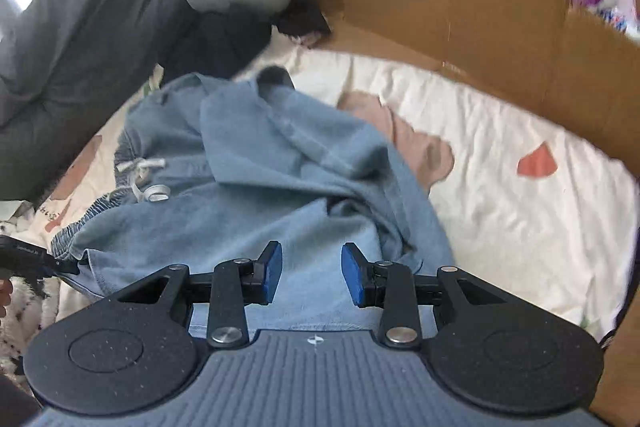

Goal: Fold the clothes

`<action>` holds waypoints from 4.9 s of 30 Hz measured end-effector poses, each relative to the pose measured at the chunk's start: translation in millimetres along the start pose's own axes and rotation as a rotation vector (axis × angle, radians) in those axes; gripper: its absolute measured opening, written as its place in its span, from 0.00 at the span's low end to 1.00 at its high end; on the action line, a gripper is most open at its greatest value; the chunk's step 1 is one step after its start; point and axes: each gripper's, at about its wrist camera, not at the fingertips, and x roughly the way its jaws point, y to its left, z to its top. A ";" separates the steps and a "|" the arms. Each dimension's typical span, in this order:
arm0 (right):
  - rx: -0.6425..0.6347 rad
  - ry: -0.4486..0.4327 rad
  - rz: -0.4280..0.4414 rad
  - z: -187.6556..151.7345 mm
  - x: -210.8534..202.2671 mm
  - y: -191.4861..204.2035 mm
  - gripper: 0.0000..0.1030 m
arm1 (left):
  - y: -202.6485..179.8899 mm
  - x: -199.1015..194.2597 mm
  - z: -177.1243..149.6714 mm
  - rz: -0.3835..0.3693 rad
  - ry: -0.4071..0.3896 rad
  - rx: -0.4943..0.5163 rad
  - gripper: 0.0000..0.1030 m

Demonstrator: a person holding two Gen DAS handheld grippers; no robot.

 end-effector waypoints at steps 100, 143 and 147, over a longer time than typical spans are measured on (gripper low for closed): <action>-1.130 0.204 0.304 214.3 383.5 362.8 0.44 | 90.9 -11.1 -28.3 -0.267 -0.440 -0.507 0.35; -1.338 0.006 0.223 264.8 344.7 354.3 0.04 | 51.9 -27.6 -18.0 -0.196 -0.503 -0.295 0.05; -1.307 -0.001 0.154 259.0 364.8 350.5 0.03 | 57.4 -2.1 -11.5 -0.105 -0.403 -0.330 0.04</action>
